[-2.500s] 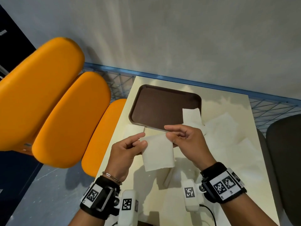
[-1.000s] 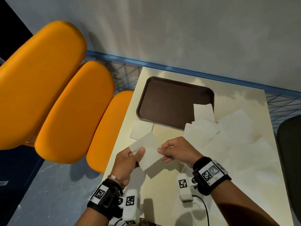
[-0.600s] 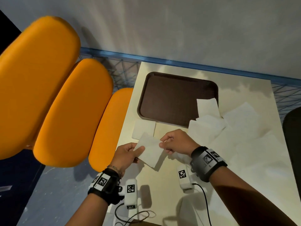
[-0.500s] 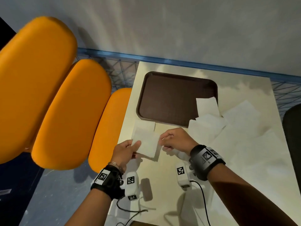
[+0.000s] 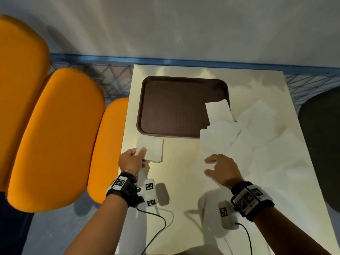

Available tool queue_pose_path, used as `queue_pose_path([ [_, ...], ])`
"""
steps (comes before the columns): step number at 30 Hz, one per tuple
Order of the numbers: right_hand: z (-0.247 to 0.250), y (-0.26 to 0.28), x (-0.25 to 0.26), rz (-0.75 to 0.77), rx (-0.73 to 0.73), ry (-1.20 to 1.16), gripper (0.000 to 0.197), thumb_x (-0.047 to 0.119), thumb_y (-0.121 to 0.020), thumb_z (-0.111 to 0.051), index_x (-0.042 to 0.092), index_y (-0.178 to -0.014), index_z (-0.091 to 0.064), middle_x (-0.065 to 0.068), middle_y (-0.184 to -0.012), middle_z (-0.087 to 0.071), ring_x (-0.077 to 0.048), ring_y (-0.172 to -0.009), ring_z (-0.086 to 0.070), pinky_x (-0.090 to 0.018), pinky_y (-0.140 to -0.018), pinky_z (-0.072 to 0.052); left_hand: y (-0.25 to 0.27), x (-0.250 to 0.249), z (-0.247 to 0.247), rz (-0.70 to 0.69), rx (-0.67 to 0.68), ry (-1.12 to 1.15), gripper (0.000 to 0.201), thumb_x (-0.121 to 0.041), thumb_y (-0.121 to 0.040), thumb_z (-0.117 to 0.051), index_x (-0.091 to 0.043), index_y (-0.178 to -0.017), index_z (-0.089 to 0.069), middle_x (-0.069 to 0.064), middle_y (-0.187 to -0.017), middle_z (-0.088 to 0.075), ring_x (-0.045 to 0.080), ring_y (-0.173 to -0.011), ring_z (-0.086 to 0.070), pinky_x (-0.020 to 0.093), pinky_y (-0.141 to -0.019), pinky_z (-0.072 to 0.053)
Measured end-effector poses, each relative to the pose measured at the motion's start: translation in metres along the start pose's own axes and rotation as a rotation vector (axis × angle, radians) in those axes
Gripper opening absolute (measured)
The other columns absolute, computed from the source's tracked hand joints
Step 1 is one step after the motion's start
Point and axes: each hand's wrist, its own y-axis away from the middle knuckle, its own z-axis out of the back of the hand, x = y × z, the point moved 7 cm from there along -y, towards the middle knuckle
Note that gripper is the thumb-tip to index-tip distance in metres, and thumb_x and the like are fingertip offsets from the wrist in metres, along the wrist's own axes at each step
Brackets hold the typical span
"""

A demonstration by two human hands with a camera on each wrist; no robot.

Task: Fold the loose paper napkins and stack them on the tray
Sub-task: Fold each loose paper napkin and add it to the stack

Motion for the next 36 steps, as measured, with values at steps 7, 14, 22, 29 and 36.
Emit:
queue_pose_path([
  [7, -0.008, 0.031, -0.053, 0.059, -0.038, 0.347, 0.092, 0.02, -0.034, -0.106, 0.018, -0.121, -0.076, -0.009, -0.126, -0.071, -0.032, -0.096, -0.07, -0.032, -0.072, -0.061, -0.002, 0.004, 0.003, -0.032, -0.122, -0.388, 0.055, -0.053, -0.083, -0.079, -0.016, -0.116, -0.055, 0.006, -0.1, -0.075, 0.03, -0.084, -0.075, 0.039, -0.07, -0.062],
  [14, 0.001, 0.037, -0.05, 0.062, -0.092, 0.416, 0.098, 0.043, -0.081, -0.087, 0.019, -0.161, -0.037, -0.007, -0.157, -0.042, -0.026, -0.133, -0.049, -0.033, -0.11, -0.044, 0.043, -0.006, -0.022, -0.256, -0.075, -0.527, 0.036, -0.05, -0.087, -0.068, -0.021, -0.105, -0.056, 0.002, -0.09, -0.069, 0.034, -0.088, -0.067, 0.042, -0.079, -0.056],
  [22, 0.014, 0.023, -0.051, 0.05, 0.005, 0.508, 0.066, 0.059, -0.085, -0.08, 0.025, -0.136, -0.055, 0.003, -0.129, -0.064, -0.019, -0.117, -0.06, -0.034, -0.105, -0.043, 0.165, 0.04, -0.146, -0.375, 0.615, -0.771, 0.023, -0.047, -0.075, -0.074, -0.037, -0.095, -0.068, -0.019, -0.082, -0.072, 0.0, -0.079, -0.067, 0.023, -0.076, -0.056],
  [29, -0.006, 0.042, -0.061, 0.205, 0.103, 0.574, 0.059, 0.047, -0.079, -0.088, 0.028, -0.128, -0.061, 0.008, -0.121, -0.069, -0.018, -0.115, -0.063, -0.035, -0.106, -0.037, 0.191, 0.062, -0.182, -0.504, 0.389, -0.986, 0.012, -0.032, -0.093, -0.059, -0.025, -0.102, -0.059, -0.008, -0.101, -0.064, 0.016, -0.095, -0.066, 0.032, -0.086, -0.055],
  [36, -0.004, 0.049, -0.065, 0.302, 0.11, 0.582, 0.023, 0.033, -0.093, -0.07, 0.028, -0.115, -0.072, 0.007, -0.114, -0.073, -0.021, -0.113, -0.062, -0.038, -0.104, -0.035, 0.197, 0.076, -0.18, -0.394, 0.352, -0.898, 0.042, -0.038, -0.089, -0.071, -0.023, -0.123, -0.052, -0.004, -0.115, -0.061, 0.02, -0.11, -0.063, 0.03, -0.09, -0.051],
])
